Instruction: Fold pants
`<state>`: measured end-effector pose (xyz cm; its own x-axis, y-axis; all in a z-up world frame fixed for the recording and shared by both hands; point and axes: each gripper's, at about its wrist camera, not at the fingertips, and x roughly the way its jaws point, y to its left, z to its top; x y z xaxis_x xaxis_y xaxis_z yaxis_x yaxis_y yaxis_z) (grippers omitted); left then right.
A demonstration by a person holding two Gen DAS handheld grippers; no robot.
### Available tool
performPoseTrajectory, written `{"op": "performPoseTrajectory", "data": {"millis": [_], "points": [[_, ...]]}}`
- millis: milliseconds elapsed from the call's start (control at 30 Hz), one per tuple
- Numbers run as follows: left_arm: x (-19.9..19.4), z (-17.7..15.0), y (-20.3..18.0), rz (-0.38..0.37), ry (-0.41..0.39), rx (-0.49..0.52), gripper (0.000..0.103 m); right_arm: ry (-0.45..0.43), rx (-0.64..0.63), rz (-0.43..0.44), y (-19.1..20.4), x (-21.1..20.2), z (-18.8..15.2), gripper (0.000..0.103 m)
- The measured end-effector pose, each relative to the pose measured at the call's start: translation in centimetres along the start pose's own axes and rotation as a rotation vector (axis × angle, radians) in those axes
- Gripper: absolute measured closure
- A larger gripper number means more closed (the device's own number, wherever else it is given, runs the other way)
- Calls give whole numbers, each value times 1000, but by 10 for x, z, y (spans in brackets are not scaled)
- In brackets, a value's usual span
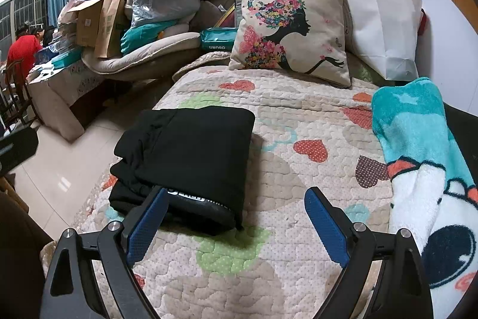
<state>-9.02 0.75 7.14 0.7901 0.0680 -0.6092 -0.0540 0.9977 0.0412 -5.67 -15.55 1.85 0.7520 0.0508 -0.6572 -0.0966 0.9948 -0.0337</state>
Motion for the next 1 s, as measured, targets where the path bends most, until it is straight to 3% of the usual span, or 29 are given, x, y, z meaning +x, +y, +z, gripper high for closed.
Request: {"op": "performPoseTrajectory", "data": {"millis": [1000], "points": [[32, -16, 4, -74, 151, -30, 3, 37, 4, -3, -5, 11, -5, 7]]}}
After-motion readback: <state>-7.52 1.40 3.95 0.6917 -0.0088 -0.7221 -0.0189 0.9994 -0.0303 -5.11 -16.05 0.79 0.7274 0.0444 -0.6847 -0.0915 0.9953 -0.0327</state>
